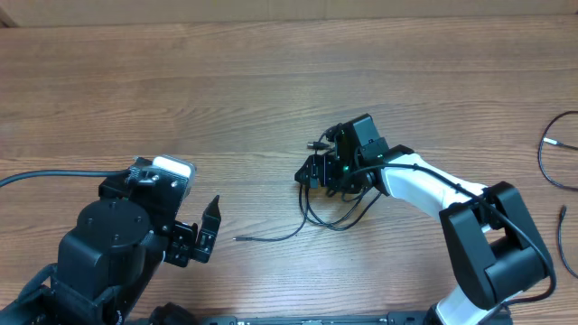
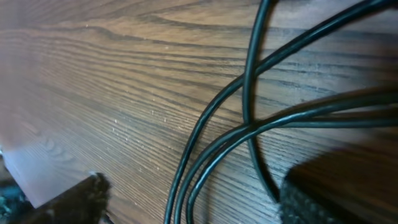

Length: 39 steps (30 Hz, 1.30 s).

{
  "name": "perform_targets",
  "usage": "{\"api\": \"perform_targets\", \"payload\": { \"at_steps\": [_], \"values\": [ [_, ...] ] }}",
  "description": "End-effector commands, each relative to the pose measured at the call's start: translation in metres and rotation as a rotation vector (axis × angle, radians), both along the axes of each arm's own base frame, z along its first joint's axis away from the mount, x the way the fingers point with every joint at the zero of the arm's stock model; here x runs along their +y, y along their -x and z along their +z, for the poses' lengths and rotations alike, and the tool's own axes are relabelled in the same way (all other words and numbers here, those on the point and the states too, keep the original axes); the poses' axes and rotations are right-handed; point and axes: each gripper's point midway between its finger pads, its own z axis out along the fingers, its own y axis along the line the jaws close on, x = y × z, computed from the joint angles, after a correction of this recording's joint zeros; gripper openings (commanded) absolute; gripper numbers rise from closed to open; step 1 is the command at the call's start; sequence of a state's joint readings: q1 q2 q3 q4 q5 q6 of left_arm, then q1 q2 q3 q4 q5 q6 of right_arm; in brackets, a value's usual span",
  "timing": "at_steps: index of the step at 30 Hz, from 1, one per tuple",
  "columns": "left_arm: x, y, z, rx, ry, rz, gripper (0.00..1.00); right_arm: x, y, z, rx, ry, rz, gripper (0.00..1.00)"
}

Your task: Untangle cables

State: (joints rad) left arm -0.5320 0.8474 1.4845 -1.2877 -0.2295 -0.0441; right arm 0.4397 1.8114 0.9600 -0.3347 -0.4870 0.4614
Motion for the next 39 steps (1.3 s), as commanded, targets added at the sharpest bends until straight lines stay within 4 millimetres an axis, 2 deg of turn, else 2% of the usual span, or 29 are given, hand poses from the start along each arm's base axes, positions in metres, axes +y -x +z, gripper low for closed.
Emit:
{"api": "perform_targets", "payload": {
  "at_steps": [1, 9, 12, 15, 17, 19, 21, 24, 28, 30, 31, 33, 34, 35, 39],
  "values": [
    [0.003, -0.001, 0.003, -0.012, -0.015, 0.006, 1.0, 0.007, 0.009, -0.011, 0.043, -0.004, 0.009, 0.82],
    [0.003, -0.001, 0.003, -0.012, -0.015, 0.006, 1.0, 0.031, 0.012, -0.008, -0.026, -0.002, 0.055, 0.71],
    [0.003, -0.001, 0.003, -0.012, -0.015, 0.006, 1.0, 0.029, 0.01, -0.012, -0.045, 0.035, 0.044, 0.57],
    [0.003, -0.001, 0.003, -0.012, -0.015, 0.006, 1.0, 0.03, 0.009, -0.011, -0.05, 0.03, 0.041, 0.49],
    [0.003, -0.001, 0.003, -0.012, -0.015, 0.006, 1.0, 0.032, 0.009, -0.01, -0.047, 0.021, 0.036, 0.32],
    [0.003, -0.001, 0.003, -0.012, -0.015, 0.006, 1.0, 0.034, 0.009, -0.009, -0.028, 0.011, 0.011, 0.04],
    [0.003, -0.001, 0.003, -0.012, -0.015, 0.006, 1.0, 0.038, 0.012, -0.006, -0.005, -0.015, 0.007, 0.04],
    [0.003, -0.001, 0.003, -0.012, -0.015, 0.006, 1.0, 0.05, 0.015, 0.017, 0.003, -0.101, 0.055, 0.04],
    [0.003, -0.001, 0.003, -0.012, -0.015, 0.006, 1.0, 0.041, 0.001, 0.051, -0.093, -0.089, 0.027, 0.04],
    [0.003, -0.001, 0.003, -0.013, -0.015, 0.006, 1.0, 0.035, -0.001, 0.06, -0.114, -0.071, 0.005, 0.04],
    [0.003, -0.001, 0.003, -0.012, -0.015, 0.006, 1.0, 0.032, 0.002, 0.059, -0.105, -0.057, 0.001, 0.15],
    [0.003, -0.001, 0.003, -0.012, -0.015, 0.006, 1.0, 0.025, 0.011, 0.051, -0.061, -0.023, 0.002, 0.49],
    [0.003, -0.001, 0.003, -0.012, -0.015, 0.006, 1.0, 0.019, 0.016, 0.045, -0.044, 0.015, 0.012, 0.61],
    [0.003, -0.001, 0.003, -0.012, -0.015, 0.006, 1.0, 0.015, 0.022, 0.04, -0.037, 0.045, 0.04, 0.68],
    [0.003, -0.001, 0.003, -0.012, -0.015, 0.006, 1.0, 0.001, 0.038, 0.028, 0.005, 0.136, 0.069, 0.82]
  ]
}}
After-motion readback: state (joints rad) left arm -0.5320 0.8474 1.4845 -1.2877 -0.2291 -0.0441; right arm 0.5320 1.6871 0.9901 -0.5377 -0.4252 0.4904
